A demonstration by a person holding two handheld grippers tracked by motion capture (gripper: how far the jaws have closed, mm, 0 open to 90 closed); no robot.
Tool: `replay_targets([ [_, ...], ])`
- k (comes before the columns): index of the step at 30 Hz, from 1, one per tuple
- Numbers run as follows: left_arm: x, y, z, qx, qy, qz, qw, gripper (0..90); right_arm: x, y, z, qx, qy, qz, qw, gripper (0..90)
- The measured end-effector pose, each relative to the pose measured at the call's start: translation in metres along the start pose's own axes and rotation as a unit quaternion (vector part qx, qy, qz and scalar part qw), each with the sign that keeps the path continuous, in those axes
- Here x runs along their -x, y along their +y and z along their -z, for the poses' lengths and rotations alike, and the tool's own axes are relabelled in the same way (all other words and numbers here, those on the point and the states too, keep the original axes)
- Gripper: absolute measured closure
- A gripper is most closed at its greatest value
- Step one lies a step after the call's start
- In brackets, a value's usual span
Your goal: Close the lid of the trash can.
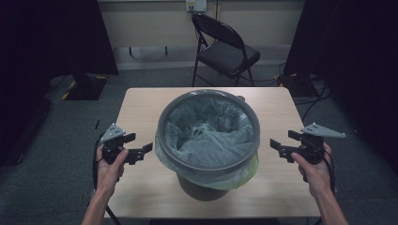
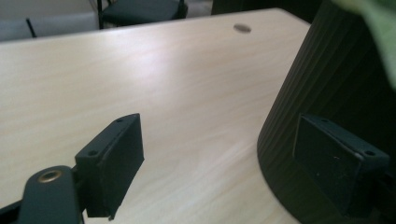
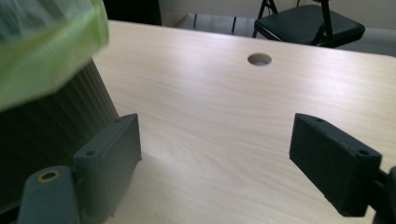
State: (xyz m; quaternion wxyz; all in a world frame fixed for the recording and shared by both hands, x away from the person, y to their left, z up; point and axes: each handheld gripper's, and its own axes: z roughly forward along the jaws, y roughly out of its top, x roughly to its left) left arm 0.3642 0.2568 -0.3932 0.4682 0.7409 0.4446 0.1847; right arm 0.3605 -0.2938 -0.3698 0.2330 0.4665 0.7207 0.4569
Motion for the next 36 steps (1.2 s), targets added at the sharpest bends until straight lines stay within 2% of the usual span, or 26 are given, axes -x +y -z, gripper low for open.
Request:
replay_targets([
  [3, -0.002, -0.011, -0.001, -0.006, -0.005, 0.011, 0.9999, 15.8, -0.001, -0.011, -0.003, -0.011, -0.014, 0.001, 0.9998, 15.7],
  [4, -0.002, -0.015, -0.002, -0.007, 0.001, 0.014, 0.9999, 15.7, 0.000, -0.015, -0.004, -0.014, -0.015, 0.001, 0.9998, 15.7],
  [7, -0.004, -0.029, -0.006, -0.026, 0.009, 0.008, 0.9996, 15.7, 0.001, -0.026, -0.008, -0.023, -0.018, -0.003, 0.9996, 15.7],
  [10, -0.004, -0.039, -0.009, -0.036, 0.012, 0.012, 0.9992, 15.7, 0.002, -0.038, -0.012, -0.039, -0.025, -0.007, 0.9989, 16.0],
  [14, -0.003, -0.051, -0.015, -0.060, 0.014, 0.003, 0.9981, 15.7, 0.003, -0.049, -0.018, -0.055, -0.032, -0.005, 0.9980, 16.0],
  [20, -0.002, -0.068, -0.027, -0.086, 0.014, 0.011, 0.9962, 15.7, 0.007, -0.070, -0.033, -0.081, -0.045, -0.005, 0.9957, 15.9],
  [22, -0.002, -0.074, -0.032, -0.096, 0.016, 0.011, 0.9952, 15.8, 0.009, -0.077, -0.038, -0.090, -0.047, -0.014, 0.9948, 15.9],
  [25, 0.000, -0.081, -0.038, -0.113, 0.023, 0.001, 0.9933, 15.8, 0.010, -0.086, -0.045, -0.105, -0.059, -0.011, 0.9926, 15.7],
  [27, 0.000, -0.084, -0.042, -0.126, 0.024, -0.003, 0.9917, 15.8, 0.013, -0.091, -0.048, -0.117, -0.054, -0.015, 0.9915, 15.9],
  [29, 0.002, -0.088, -0.046, -0.136, 0.033, -0.007, 0.9902, 15.7, 0.015, -0.095, -0.051, -0.128, -0.067, -0.007, 0.9895, 15.8],
  [30, 0.002, -0.089, -0.049, -0.140, 0.029, -0.014, 0.9896, 15.9, 0.016, -0.097, -0.053, -0.132, -0.072, -0.010, 0.9886, 15.8],
  [31, 0.003, -0.089, -0.050, -0.139, 0.037, -0.023, 0.9894, 14.7, 0.017, -0.099, -0.054, -0.136, -0.073, -0.013, 0.9879, 15.9],
  [34, 0.005, -0.091, -0.052, -0.130, 0.044, -0.022, 0.9902, 14.9, 0.018, -0.104, -0.057, -0.150, -0.078, -0.004, 0.9857, 15.9],
  [36, 0.007, -0.093, -0.053, -0.124, 0.054, -0.040, 0.9900, 14.2, 0.017, -0.107, -0.059, -0.154, -0.085, 0.002, 0.9844, 15.0],
])
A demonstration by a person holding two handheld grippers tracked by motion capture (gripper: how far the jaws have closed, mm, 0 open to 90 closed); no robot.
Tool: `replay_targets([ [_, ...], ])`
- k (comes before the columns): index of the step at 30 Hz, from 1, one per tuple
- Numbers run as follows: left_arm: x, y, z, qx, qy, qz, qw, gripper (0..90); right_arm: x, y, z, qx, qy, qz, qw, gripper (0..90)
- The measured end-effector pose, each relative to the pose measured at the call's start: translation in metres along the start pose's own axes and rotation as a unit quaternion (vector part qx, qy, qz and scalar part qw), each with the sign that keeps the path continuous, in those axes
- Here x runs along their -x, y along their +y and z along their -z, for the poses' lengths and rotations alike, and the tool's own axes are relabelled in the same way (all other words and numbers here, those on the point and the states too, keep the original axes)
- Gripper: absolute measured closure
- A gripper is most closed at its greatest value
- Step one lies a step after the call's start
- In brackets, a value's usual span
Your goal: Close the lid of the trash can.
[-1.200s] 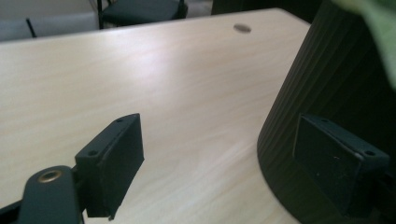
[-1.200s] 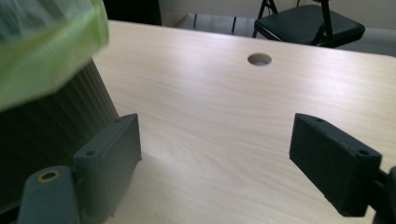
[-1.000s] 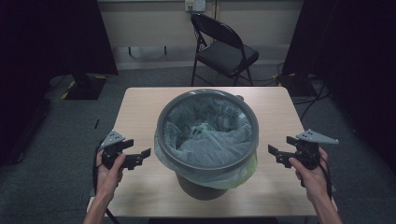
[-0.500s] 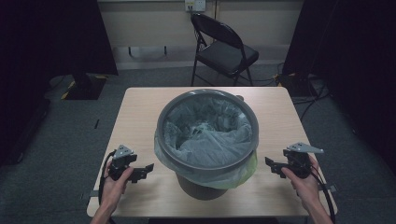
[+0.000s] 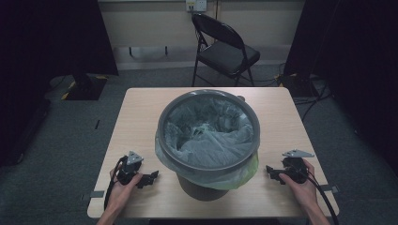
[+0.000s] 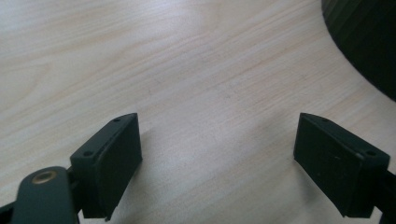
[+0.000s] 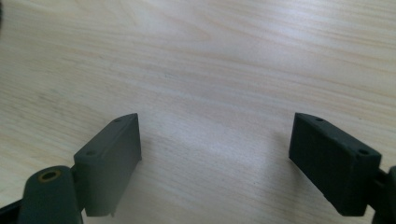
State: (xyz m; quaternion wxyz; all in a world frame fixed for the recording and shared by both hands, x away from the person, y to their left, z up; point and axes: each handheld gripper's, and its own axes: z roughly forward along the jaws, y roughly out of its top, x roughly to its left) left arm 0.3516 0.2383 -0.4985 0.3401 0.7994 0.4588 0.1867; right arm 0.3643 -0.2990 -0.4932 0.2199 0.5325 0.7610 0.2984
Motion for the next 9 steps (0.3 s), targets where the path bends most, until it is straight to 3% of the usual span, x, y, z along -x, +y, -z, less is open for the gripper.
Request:
replay_targets([
  [4, 0.0005, -0.0027, -0.0024, 0.009, -0.002, -0.008, 0.9999, 7.7, -0.0006, -0.0032, -0.0008, 0.015, -0.002, -0.004, 0.9999, 14.2],
  [9, 0.0008, -0.0026, -0.0027, 0.009, 0.000, -0.008, 0.9999, 7.0, -0.0001, -0.0072, -0.0023, 0.032, -0.002, -0.005, 0.9995, 12.2],
])
